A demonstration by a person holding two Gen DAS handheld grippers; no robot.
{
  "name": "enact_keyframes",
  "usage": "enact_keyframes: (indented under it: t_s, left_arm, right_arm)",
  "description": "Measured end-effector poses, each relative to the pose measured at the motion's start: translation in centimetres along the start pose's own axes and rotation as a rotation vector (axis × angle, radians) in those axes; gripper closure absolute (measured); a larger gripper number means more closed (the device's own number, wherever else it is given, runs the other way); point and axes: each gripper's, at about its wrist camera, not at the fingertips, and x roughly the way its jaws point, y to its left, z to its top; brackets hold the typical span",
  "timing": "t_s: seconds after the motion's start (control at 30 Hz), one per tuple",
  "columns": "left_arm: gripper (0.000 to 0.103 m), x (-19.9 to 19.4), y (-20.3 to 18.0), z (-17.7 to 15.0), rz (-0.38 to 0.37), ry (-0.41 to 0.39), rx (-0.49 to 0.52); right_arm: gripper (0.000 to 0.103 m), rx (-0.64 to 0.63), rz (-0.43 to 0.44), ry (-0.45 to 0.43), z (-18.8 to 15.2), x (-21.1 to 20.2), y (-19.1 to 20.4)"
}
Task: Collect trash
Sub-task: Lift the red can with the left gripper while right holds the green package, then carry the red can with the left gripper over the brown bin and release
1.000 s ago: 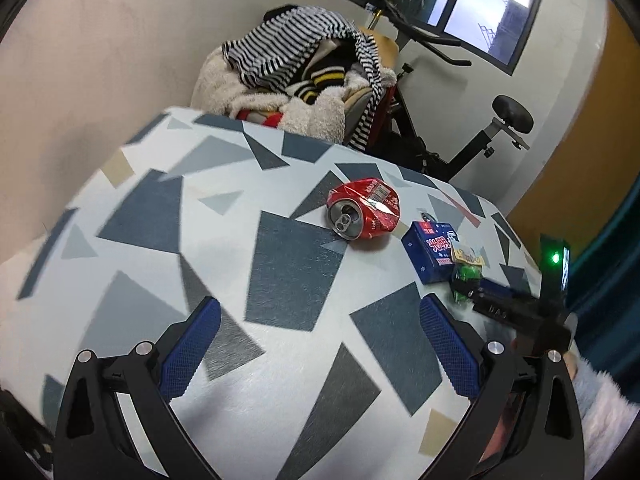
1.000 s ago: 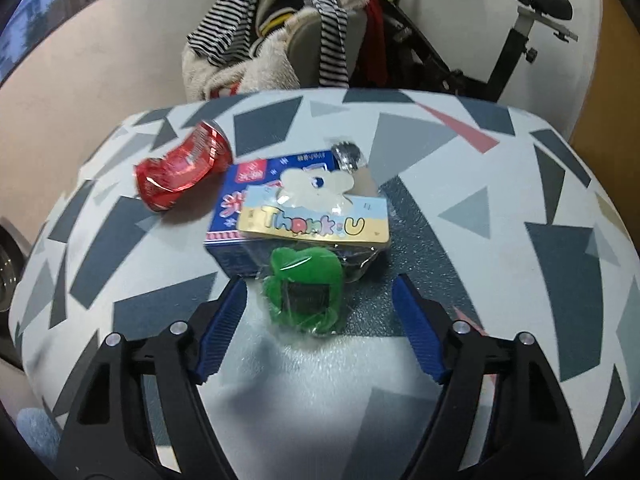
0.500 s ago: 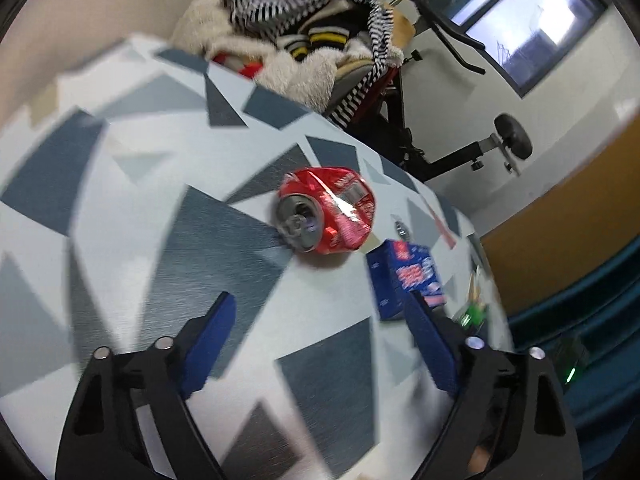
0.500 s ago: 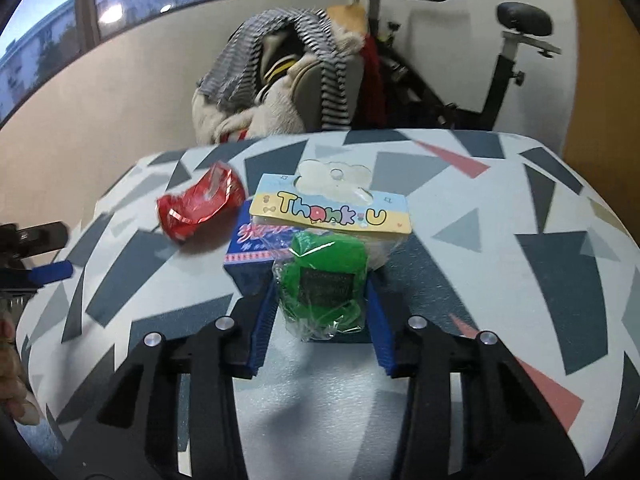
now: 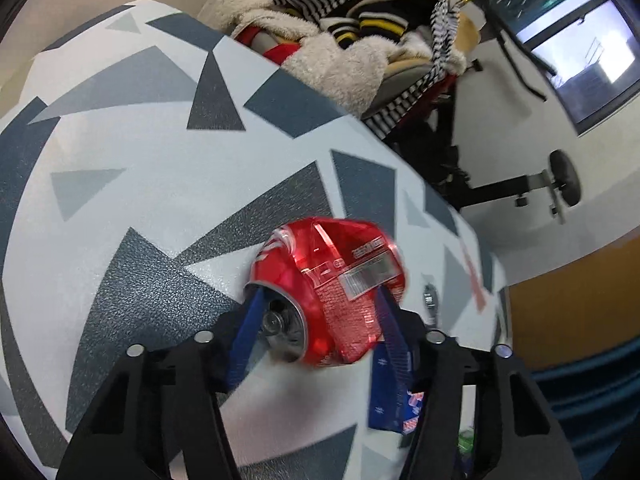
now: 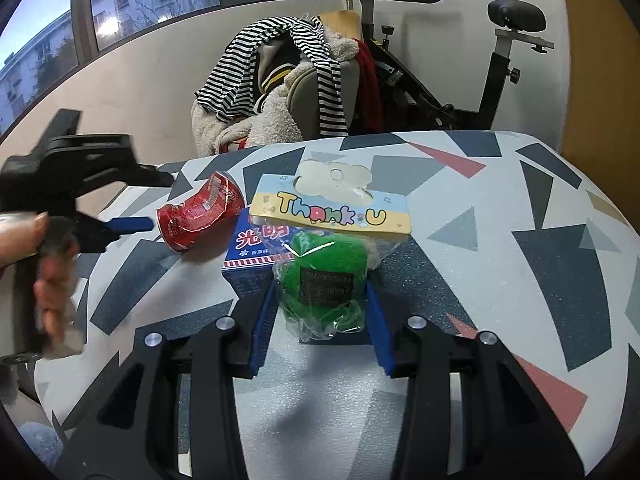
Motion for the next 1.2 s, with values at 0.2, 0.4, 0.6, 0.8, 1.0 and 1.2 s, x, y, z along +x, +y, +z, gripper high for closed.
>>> enact_keyframes:
  t_s: [0.2,0.4,0.6,0.8,1.0,1.2]
  left_arm:
    - [0.069,0.3,0.2,-0.5,-0.007,-0.02,0.087]
    - [0.082,-3.0,-1.3,-1.4,-0.033,-0.079,0.298]
    - [0.083,-6.7,-1.7,-3.4,-0.052,-0.108,0.429]
    - [0.084,-11.3,-0.5,-5.7,-0.066,-0.121,0.479]
    - [0.087,-15.0,0.5,-8.7,-0.117,-0.097,0.484]
    - [0.096,-18.5,0.6,-13.1,-0.18,-0.073,0.492]
  right_arm:
    - [0.06,0.003,0.009,0.005,0.0,0.5,0.1]
    - [0.06,-0.002,0.01,0.009,0.1,0.7,0.3]
    - [0.06,-0.034,0.006,0.015,0.0,1.0,0.7]
    - [0.06,-0.047,0.004,0.016,0.1,0.9,0.9]
    - [0.06,-0.098,0.029,-0.04,0.9,-3.6,1.9]
    - [0.06,-0.088,0.036,-0.081,-0.8,-8.8,1.8]
